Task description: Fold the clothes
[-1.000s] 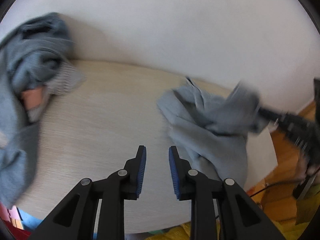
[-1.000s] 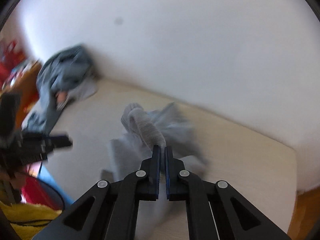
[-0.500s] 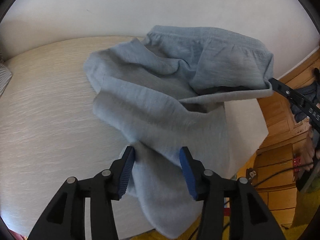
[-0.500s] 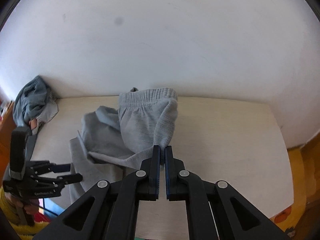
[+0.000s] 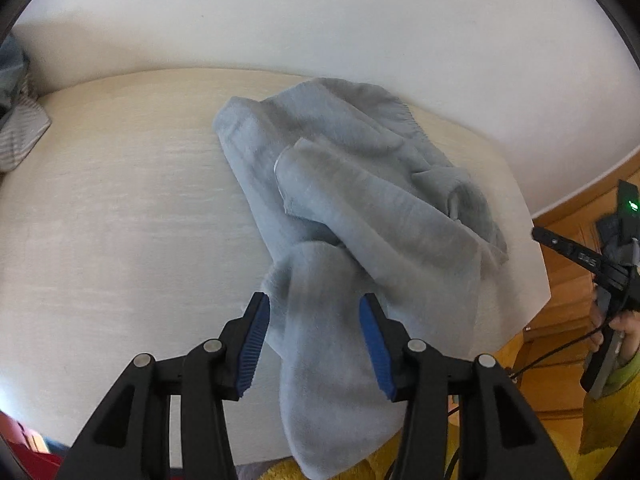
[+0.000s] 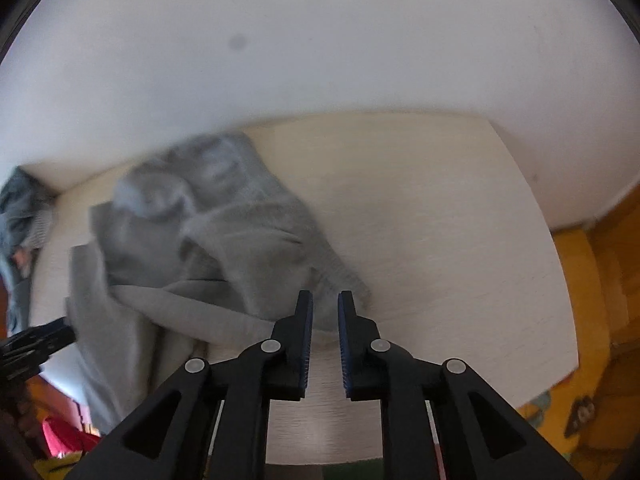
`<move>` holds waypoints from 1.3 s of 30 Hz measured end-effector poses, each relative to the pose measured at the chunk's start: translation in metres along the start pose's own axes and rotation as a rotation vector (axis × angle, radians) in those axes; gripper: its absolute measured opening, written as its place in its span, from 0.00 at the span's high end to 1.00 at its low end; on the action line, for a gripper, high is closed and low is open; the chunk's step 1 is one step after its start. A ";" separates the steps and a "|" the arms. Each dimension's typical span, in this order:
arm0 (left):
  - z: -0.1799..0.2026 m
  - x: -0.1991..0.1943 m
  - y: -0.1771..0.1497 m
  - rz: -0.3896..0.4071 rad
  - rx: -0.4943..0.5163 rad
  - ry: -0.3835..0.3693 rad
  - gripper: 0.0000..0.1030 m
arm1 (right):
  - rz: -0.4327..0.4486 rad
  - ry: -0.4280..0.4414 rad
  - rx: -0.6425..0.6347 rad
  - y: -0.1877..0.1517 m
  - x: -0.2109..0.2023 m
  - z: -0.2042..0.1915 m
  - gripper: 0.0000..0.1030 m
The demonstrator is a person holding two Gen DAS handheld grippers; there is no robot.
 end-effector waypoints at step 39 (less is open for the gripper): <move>0.097 0.036 0.056 0.025 0.024 -0.044 0.85 | 0.042 -0.037 -0.167 0.022 -0.004 0.059 0.81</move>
Point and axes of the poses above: each gripper's, at about its wrist camera, not at the fingertips, and x roughly the way its jaws point, z to its right, y to its top, the point moved 10 cm from there along x, roughly the way its jaws point, and after that the axes turned 5 degrees about -z, right-handed, at the moved point
